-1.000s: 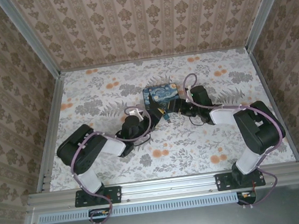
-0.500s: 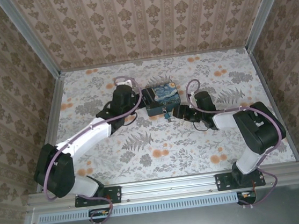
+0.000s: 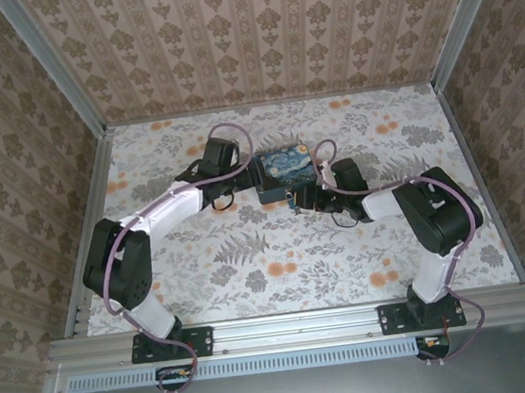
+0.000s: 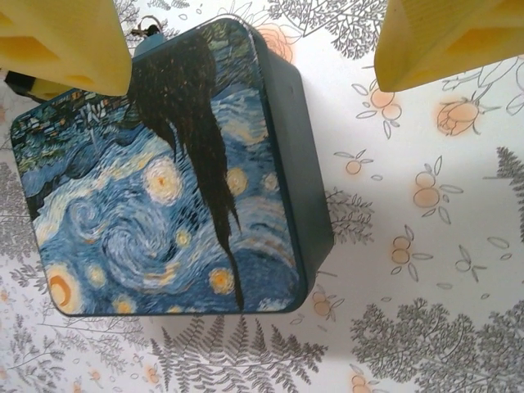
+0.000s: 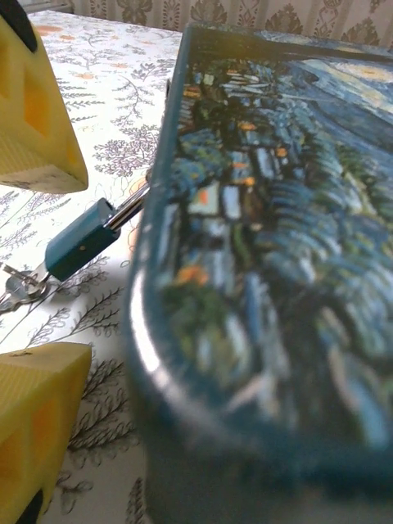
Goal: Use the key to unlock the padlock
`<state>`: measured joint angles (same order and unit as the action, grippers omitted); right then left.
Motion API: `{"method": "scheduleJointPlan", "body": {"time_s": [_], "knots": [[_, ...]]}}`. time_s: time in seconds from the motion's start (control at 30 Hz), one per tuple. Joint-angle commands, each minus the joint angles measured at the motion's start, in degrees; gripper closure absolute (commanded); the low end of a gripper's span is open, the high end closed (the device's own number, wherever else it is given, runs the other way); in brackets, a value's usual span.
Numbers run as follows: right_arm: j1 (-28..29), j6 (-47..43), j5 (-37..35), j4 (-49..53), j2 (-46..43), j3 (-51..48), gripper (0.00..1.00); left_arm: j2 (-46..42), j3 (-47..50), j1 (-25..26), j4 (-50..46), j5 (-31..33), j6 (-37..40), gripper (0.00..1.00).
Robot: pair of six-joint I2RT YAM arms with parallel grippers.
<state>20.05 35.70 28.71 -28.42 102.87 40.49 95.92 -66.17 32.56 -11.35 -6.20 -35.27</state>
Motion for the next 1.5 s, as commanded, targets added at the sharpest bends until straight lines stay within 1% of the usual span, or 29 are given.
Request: {"method": "scheduleJointPlan", "body": {"time_s": [0.0,0.13,0.27,0.4,0.6,0.73,0.93,1.07,1.23,1.47], "knots": [[1.33,-1.77,1.90,-0.68,1.71,1.73,0.48,1.45,-2.03,-0.73,-1.63,-1.67,1.39,0.21],[2.33,-2.13,2.13,-0.48,2.82,2.55,0.50,2.29,-2.58,-1.00,-1.48,-2.22,1.21,0.21],[3.11,-2.64,1.93,0.46,3.62,3.15,0.55,2.78,-2.97,-1.17,-1.21,-2.63,0.99,0.21],[3.15,-2.74,1.33,0.97,4.10,3.20,0.66,3.22,-3.17,-1.22,-1.01,-2.85,1.03,0.21],[3.07,-2.57,-0.26,1.91,3.32,2.49,0.88,3.27,-2.99,-1.35,-0.77,-2.77,1.80,0.21],[2.89,-1.41,-0.83,1.94,2.27,2.01,0.99,3.17,-2.84,-1.31,-1.22,-1.94,3.43,0.21],[2.94,1.58,-1.32,0.57,0.53,0.82,1.00,3.31,-3.02,-0.85,-2.73,0.30,5.94,0.21],[2.82,4.41,-1.63,-1.05,-0.31,-0.30,1.00,3.52,-3.78,0.37,-4.30,2.67,8.10,0.21],[2.80,9.90,-1.76,-4.27,-0.49,-1.50,1.00,4.23,-3.88,1.96,-5.51,5.43,9.82,0.21],[2.72,20.43,-4.47,-9.48,0.46,-3.85,1.00,6.09,-3.98,4.18,-6.72,8.72,10.72,0.20]]}}
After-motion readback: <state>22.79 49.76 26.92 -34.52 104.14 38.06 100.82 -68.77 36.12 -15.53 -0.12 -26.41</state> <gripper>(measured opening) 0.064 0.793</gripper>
